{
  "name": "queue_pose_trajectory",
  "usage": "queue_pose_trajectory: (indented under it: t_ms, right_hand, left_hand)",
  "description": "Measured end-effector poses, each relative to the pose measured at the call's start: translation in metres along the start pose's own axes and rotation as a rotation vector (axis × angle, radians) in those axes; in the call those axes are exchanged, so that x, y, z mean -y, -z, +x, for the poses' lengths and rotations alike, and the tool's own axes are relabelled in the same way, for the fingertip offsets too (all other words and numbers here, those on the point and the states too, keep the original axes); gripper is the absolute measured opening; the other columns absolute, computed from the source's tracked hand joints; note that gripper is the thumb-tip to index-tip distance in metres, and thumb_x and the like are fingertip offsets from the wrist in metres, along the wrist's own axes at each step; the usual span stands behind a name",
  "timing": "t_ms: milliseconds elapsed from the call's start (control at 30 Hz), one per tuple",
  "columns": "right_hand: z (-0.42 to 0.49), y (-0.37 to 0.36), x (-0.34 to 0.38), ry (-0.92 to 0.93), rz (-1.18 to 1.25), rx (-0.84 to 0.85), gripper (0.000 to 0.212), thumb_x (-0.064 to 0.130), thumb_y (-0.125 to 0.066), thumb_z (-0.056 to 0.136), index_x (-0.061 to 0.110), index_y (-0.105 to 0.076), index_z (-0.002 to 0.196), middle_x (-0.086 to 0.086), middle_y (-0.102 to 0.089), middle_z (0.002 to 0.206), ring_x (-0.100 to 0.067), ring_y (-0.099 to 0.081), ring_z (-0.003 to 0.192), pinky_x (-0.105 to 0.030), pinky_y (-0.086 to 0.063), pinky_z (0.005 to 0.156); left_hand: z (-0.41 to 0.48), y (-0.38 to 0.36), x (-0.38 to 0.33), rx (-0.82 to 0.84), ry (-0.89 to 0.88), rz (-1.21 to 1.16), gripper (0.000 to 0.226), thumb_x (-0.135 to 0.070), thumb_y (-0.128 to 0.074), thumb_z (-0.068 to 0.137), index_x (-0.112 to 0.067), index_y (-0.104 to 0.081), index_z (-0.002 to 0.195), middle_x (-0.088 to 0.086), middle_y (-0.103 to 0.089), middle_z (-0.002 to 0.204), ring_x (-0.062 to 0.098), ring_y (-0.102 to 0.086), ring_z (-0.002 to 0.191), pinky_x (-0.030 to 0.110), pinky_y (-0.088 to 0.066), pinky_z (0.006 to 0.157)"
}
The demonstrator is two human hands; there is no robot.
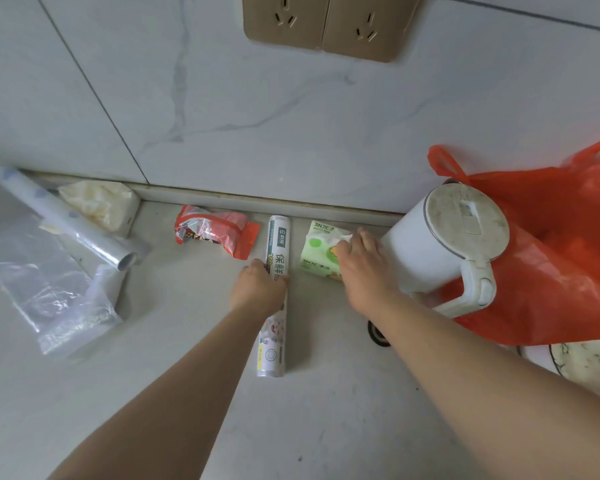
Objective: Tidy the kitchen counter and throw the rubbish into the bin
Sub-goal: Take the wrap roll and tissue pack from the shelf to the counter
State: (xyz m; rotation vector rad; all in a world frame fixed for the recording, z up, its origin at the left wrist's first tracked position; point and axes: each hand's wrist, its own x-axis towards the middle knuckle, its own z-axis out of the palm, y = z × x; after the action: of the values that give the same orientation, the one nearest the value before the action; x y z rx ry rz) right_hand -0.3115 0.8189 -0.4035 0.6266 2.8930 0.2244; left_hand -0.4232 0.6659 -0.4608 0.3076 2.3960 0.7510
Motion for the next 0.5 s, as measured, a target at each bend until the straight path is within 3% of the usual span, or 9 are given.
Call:
queue_pose_trajectory:
  t_ms: [167, 333, 400, 500]
  right_hand:
    - [0.014, 0.002, 0.002, 0.009, -0.021, -0.008, 0.049, 0.0, -0.062, 0.079, 0.01, -0.047, 0.125, -0.014, -0.051, 0.128, -0.034, -0.043, 0.125, -0.041, -0.039, 0.101]
    - [0.025, 0.003, -0.008, -0.053, -0.02, -0.044, 0.047, -0.002, -0.062, 0.079, 0.01, -0.047, 0.121, -0.014, -0.047, 0.127, -0.034, -0.048, 0.113, -0.041, -0.042, 0.088]
    - [0.028, 0.0, -0.009, -0.089, 0.002, -0.052, 0.047, -0.002, -0.062, 0.079, 0.01, -0.047, 0.121, -0.017, -0.044, 0.131, -0.035, -0.047, 0.115, -0.041, -0.041, 0.091]
    - [0.017, -0.005, 0.001, -0.165, 0.135, -0.089, 0.051, -0.006, -0.061, 0.077, 0.006, -0.051, 0.125, -0.026, -0.033, 0.146, -0.044, -0.035, 0.133, -0.046, -0.034, 0.107]
  left_hand:
    - [-0.003, -0.002, -0.002, -0.018, -0.012, 0.044, 0.041, -0.043, -0.063, 0.094, -0.008, -0.057, 0.115, 0.011, -0.061, 0.112, 0.032, -0.062, 0.1, 0.04, -0.051, 0.082]
    - [-0.006, -0.008, -0.003, -0.052, -0.008, 0.075, 0.044, -0.046, -0.06, 0.094, -0.01, -0.056, 0.119, 0.01, -0.057, 0.116, 0.035, -0.06, 0.107, 0.046, -0.051, 0.09]
    - [-0.006, -0.009, -0.003, -0.057, -0.011, 0.072, 0.043, -0.046, -0.06, 0.094, -0.011, -0.055, 0.119, 0.009, -0.057, 0.116, 0.034, -0.06, 0.107, 0.045, -0.051, 0.089]
    - [-0.007, -0.011, -0.004, -0.063, -0.013, 0.069, 0.045, -0.047, -0.062, 0.093, -0.012, -0.053, 0.121, 0.008, -0.055, 0.117, 0.034, -0.059, 0.108, 0.043, -0.049, 0.087]
